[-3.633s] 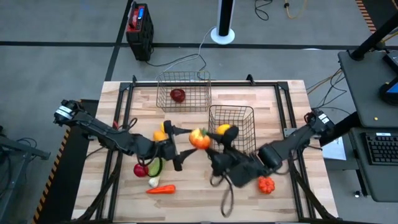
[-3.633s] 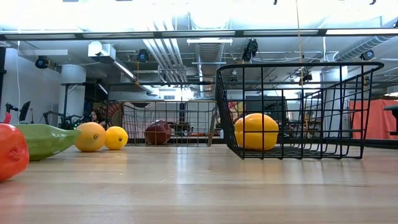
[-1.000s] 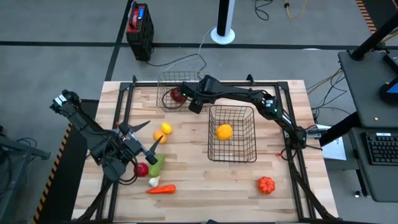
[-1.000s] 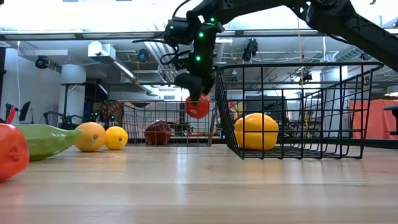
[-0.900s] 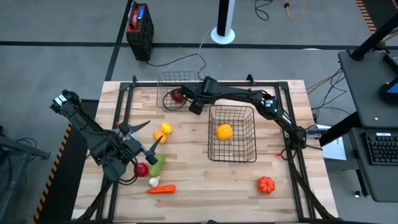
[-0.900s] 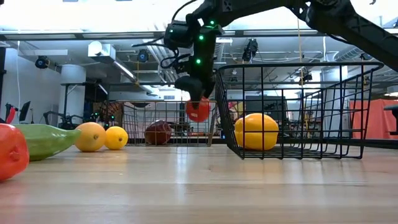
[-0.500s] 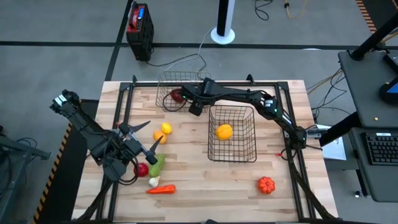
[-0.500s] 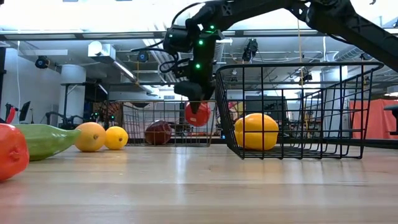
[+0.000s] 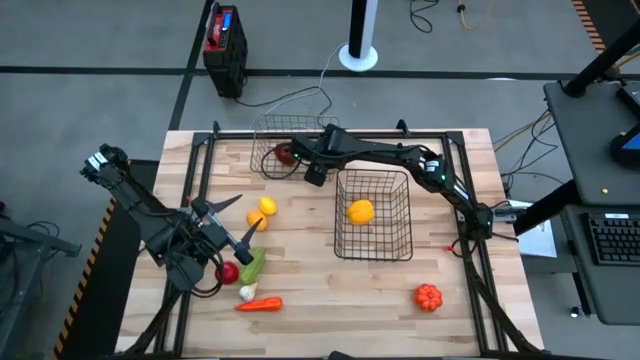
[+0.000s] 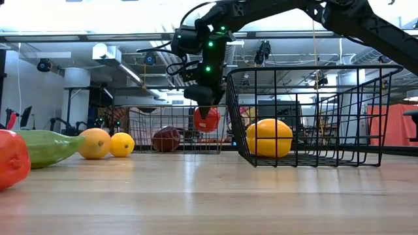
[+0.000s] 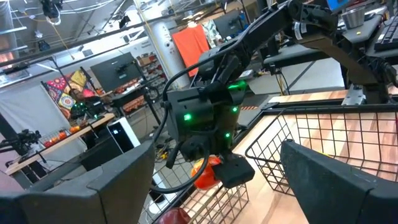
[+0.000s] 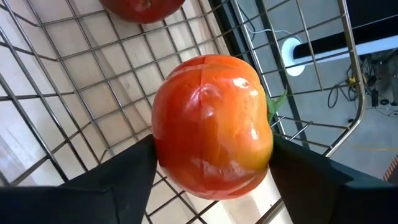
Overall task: Sort produce into baskets
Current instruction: Put the orange tomato into the silver wire basket, then adjust the silver wire basket on the table
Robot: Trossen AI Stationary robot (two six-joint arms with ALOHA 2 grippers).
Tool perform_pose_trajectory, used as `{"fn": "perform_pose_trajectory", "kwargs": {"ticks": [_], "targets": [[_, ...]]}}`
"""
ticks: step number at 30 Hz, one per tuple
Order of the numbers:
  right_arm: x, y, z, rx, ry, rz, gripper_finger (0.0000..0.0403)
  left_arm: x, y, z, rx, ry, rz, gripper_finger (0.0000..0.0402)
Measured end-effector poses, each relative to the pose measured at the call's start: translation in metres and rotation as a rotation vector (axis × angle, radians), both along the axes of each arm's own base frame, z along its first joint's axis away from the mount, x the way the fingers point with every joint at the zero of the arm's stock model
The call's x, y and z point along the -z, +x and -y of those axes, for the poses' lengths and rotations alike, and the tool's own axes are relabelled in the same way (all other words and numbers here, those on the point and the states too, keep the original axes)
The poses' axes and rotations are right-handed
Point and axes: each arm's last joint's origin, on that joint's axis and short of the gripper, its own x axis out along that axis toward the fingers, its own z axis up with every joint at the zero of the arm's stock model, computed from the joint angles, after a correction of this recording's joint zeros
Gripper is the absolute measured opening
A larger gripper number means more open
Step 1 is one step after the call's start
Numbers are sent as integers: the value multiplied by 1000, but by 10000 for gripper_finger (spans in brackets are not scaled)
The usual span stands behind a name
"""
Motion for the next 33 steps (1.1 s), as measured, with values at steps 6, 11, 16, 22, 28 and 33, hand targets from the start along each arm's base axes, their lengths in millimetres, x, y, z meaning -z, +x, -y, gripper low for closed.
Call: {"fn": "perform_pose_trajectory", "kwargs": {"ticks": [6, 11, 16, 22, 28, 33], "targets": [[0, 0, 0, -6, -2, -4, 316, 0, 0, 0, 0, -3, 3, 327], [0, 0, 0, -8, -2, -6, 321, 0, 0, 0, 0, -5, 5, 327], [-3, -2, 0, -26, -10, -32, 313, 0, 0, 0, 10, -15, 7, 327], [-32, -13, -5, -26, -22, 11, 302, 2, 1, 1, 40, -39, 9, 327], [-72, -23, -31, -95, 94, 151, 286, 5, 4, 4, 40, -39, 8, 327], [-82, -22, -65, -253, 307, 226, 253, 9, 7, 7, 45, -34, -2, 327]]}}
